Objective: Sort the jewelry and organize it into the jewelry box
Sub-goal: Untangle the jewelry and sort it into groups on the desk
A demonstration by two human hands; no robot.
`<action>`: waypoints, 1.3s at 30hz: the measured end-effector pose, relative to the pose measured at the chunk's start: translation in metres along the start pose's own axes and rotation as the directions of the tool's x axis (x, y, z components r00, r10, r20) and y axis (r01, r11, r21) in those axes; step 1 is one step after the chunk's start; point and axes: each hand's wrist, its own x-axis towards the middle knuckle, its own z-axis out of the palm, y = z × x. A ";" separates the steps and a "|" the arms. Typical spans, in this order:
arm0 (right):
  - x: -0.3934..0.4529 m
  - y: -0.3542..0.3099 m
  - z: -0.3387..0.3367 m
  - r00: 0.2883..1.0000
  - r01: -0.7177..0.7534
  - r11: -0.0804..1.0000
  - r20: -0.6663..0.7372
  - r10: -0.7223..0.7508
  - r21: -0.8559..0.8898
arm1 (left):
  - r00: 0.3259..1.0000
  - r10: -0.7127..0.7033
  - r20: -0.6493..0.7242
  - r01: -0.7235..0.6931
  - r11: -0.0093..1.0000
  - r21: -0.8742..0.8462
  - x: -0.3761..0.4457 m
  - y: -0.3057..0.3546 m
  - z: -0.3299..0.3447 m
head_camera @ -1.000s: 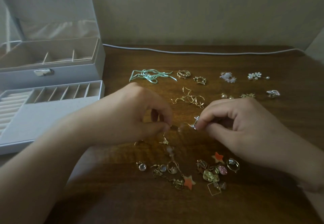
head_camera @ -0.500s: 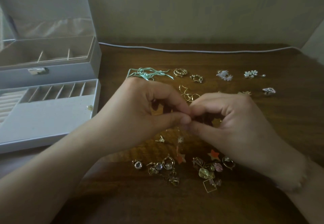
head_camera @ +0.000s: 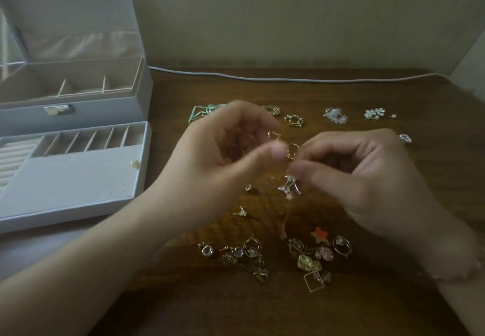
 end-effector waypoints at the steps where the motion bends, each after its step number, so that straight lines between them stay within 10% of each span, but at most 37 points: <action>1: 0.001 -0.001 -0.003 0.999 0.015 0.999 -0.050 -0.013 0.030 | 0.995 -0.061 -0.078 0.053 0.994 -0.093 -0.001 -0.001 0.004; 4: 0.003 -0.001 -0.009 0.980 0.074 0.991 -0.192 -0.052 0.112 | 0.934 -0.329 -0.138 0.267 0.902 -0.340 -0.002 -0.004 0.018; 10: 0.005 -0.001 -0.011 0.944 0.099 0.980 -0.328 -0.037 0.175 | 0.856 -0.464 0.225 0.516 0.756 -0.403 -0.007 0.000 0.028; 21: 0.008 0.001 -0.007 0.943 0.032 0.924 -0.317 0.098 0.381 | 0.837 -0.459 0.298 0.547 0.684 -0.482 -0.005 0.004 0.029; 39: 0.004 0.003 -0.005 0.942 0.143 0.986 -0.295 -0.162 -0.085 | 0.809 -0.433 0.397 0.571 0.739 -0.357 0.001 0.009 0.008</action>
